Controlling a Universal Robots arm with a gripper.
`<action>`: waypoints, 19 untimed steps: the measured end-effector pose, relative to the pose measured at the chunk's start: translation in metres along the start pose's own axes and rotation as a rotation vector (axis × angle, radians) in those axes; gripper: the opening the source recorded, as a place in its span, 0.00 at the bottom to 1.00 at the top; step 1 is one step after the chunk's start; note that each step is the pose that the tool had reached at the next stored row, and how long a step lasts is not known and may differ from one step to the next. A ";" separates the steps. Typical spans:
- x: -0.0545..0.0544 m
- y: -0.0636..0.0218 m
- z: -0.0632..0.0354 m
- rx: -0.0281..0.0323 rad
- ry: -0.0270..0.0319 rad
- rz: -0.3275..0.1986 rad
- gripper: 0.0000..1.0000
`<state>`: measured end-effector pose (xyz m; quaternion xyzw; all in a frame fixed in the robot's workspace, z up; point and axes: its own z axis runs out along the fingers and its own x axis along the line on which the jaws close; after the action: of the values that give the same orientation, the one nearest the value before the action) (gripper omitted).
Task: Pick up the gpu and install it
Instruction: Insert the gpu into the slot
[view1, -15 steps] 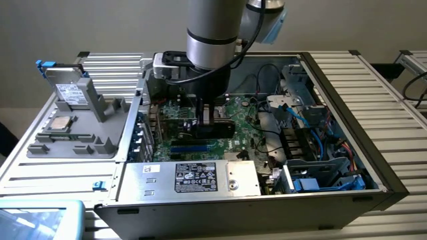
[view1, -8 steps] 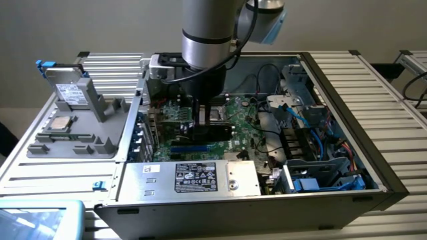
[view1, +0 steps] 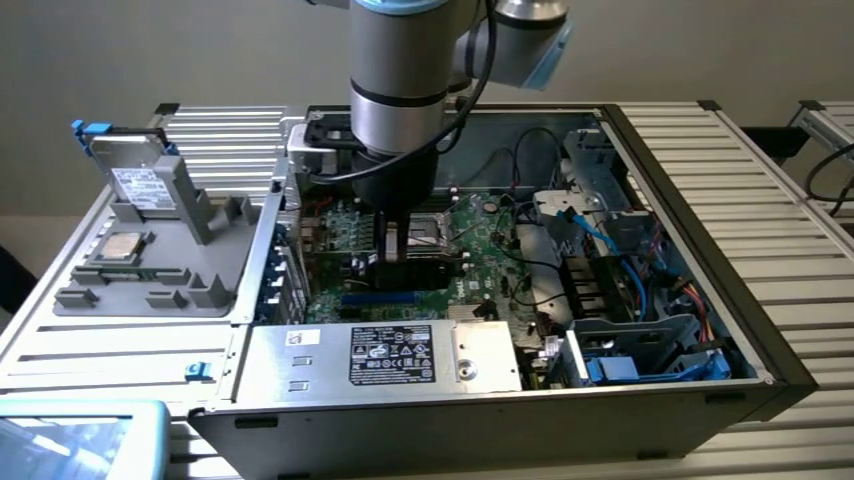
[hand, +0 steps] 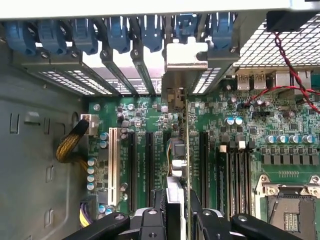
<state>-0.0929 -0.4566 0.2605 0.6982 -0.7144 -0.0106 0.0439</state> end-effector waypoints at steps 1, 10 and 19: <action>0.000 0.0003 0.0018 -0.0001 -0.0014 0.000 0.29; -0.002 0.0061 0.0077 -0.0005 -0.0233 -0.002 0.29; -0.002 0.0083 0.0160 -0.0011 -0.0429 -0.003 0.29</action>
<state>-0.1024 -0.4548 0.2451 0.6987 -0.7143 -0.0260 0.0289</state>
